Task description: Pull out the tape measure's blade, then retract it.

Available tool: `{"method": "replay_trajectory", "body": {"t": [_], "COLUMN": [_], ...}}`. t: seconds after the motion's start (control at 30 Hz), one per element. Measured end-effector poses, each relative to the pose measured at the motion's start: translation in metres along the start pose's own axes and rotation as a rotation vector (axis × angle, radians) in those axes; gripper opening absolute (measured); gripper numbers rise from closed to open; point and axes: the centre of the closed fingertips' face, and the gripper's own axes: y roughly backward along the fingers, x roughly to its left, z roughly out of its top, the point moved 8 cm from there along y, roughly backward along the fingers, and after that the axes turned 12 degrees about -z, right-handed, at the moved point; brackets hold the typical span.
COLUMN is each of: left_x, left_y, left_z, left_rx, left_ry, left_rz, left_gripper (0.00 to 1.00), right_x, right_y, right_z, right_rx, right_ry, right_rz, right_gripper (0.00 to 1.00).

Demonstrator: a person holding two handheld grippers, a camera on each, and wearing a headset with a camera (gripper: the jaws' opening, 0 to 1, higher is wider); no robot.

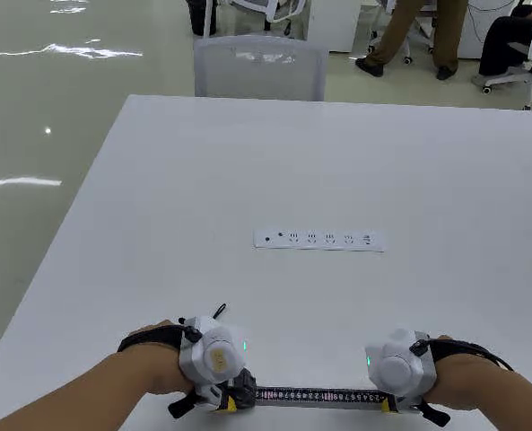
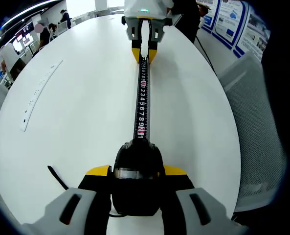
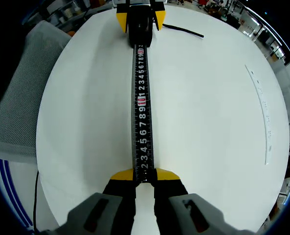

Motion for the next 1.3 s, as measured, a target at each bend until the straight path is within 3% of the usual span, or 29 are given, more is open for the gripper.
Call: {"method": "replay_trajectory", "body": {"t": [0.6,0.87,0.97,1.07,1.3], "left_x": [0.006,0.002,0.002,0.002,0.002], "left_y": [-0.004,-0.003,-0.003,-0.003,-0.003], "left_z": [-0.005,-0.003,-0.003,-0.003,-0.003], "left_rx": [-0.006,-0.008,-0.01,-0.027,-0.027], "left_ry": [0.002,-0.003,-0.005,-0.007,-0.007], "left_rz": [-0.005,0.002,0.001,0.0,-0.006], "left_gripper": [0.34,0.34,0.34,0.34,0.34], "right_x": [0.0,0.0,0.001,0.003,0.004], "right_y": [0.001,0.0,-0.001,-0.002,0.002], "right_z": [-0.011,-0.012,-0.012,-0.012,-0.011], "right_rx": [0.018,0.014,0.004,-0.022,-0.049], "right_ry": [-0.003,-0.011,-0.026,-0.086,-0.085], "right_rz": [-0.002,-0.004,-0.009,-0.01,-0.013], "right_gripper": [0.13,0.13,0.13,0.14,0.14]}}
